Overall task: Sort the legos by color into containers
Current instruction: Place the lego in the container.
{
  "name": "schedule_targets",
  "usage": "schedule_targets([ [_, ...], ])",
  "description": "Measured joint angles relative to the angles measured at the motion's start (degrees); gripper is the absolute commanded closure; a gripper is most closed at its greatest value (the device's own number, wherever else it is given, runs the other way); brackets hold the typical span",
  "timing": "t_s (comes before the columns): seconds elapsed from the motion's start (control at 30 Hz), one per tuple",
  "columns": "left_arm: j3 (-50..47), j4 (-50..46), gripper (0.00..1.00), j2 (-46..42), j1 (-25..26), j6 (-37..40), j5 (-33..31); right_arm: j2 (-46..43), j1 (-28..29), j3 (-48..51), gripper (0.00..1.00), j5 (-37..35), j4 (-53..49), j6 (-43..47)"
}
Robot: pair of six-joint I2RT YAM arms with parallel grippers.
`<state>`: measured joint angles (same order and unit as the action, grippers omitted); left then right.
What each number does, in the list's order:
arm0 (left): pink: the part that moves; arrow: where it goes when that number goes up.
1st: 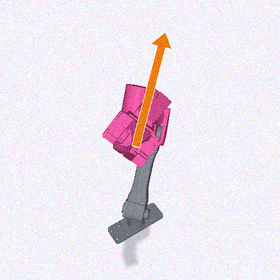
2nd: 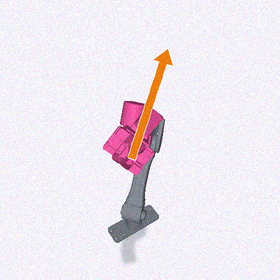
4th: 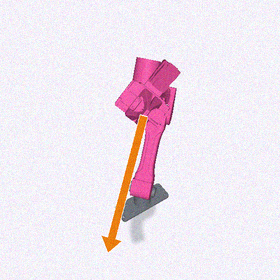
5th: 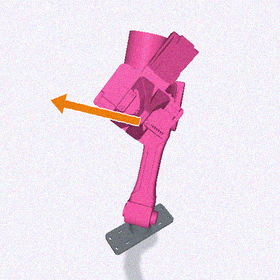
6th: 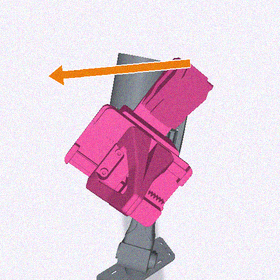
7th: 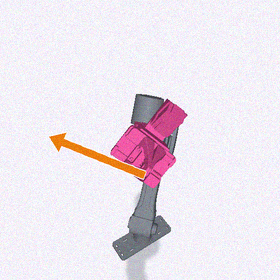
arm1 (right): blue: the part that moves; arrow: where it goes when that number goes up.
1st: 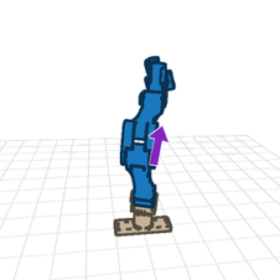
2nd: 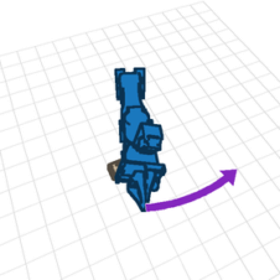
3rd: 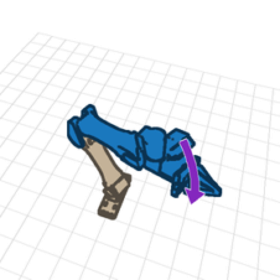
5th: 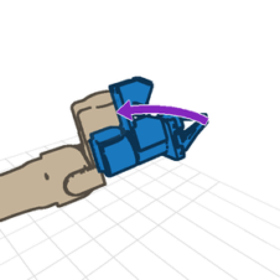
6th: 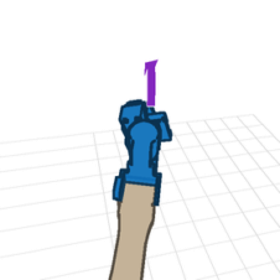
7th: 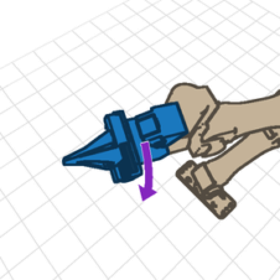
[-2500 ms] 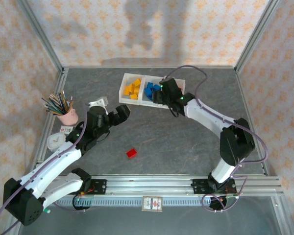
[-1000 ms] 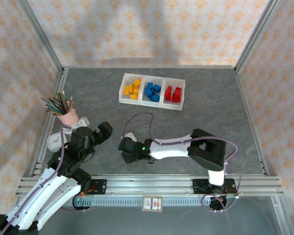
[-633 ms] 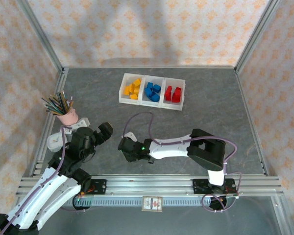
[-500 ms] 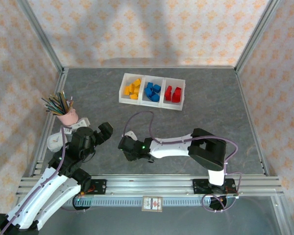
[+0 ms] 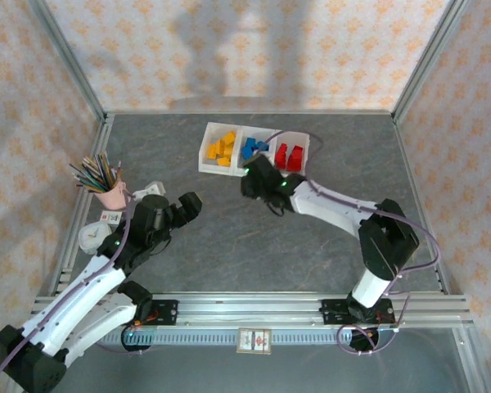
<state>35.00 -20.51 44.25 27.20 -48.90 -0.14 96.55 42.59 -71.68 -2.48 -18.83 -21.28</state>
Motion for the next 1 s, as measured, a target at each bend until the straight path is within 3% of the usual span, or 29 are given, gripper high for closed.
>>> schedule_targets([
  [0.13, 1.68, 5.05, 0.01, 5.88, 0.0, 1.46, 1.18, 3.34, -8.35, -5.62, 0.54, -0.9, 0.31, 1.84],
  [0.37, 4.13, 11.39, 0.01, 13.38, 0.0, 2.95, 2.03, 14.84, -16.0, -14.75, 0.52, -2.73, 0.44, 4.72],
  [0.63, 4.42, 14.82, 0.01, 16.28, -1.22, 3.89, 2.73, 19.08, -17.62, -17.27, 0.26, -3.67, -0.46, 6.97],
  [0.7, 4.48, 15.08, 0.01, 16.26, -1.68, 4.04, 2.69, 18.05, -17.55, -17.27, 0.21, -3.78, -0.44, 7.17],
  [0.83, 5.07, 15.08, 0.01, 16.22, -3.69, 5.99, 0.61, 10.67, -17.86, -12.96, 0.0, -4.22, 1.27, 7.45],
  [1.0, 4.33, 16.74, 0.01, 15.39, -9.14, 11.69, -8.55, -7.23, -22.71, 2.03, 0.0, -7.69, 8.26, 5.46],
])
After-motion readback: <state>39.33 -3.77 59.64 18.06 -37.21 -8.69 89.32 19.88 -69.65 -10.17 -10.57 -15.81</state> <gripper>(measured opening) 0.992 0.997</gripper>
